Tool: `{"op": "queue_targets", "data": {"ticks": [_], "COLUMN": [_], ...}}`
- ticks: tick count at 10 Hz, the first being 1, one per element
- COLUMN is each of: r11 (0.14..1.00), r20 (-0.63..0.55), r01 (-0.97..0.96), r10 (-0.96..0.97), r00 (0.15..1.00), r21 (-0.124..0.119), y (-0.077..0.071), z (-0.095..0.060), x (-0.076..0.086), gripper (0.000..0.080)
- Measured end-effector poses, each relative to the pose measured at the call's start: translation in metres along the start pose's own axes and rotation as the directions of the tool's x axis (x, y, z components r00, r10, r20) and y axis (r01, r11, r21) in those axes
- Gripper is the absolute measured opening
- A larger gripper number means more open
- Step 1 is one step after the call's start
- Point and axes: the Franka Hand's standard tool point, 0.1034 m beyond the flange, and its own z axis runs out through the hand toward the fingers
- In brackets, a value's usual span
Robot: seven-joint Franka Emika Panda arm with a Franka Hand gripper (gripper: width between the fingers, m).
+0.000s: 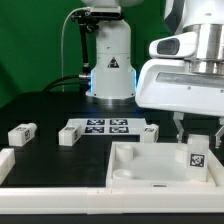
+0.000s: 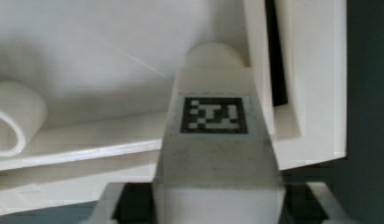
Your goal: Assemble one leg
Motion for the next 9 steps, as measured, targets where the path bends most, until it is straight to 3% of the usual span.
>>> {"op": "queue_targets", "data": {"ticks": [3, 4, 9], "r11": [0.999, 0.989, 0.843], "r20": [0.000, -0.001, -0.033], "r01": [-0.049, -0.150, -0.534], "r10": [0.049, 0.150, 0.533], "r00": [0.999, 0.989, 0.845], "r21": [-0.002, -0.003, -0.059], "y": [0.001, 0.002, 0.031], "z": [0.000, 0.000, 0.003], "x": [0.001, 0.001, 0.006], "gripper": [0.0294, 0.0294, 0.0304]}}
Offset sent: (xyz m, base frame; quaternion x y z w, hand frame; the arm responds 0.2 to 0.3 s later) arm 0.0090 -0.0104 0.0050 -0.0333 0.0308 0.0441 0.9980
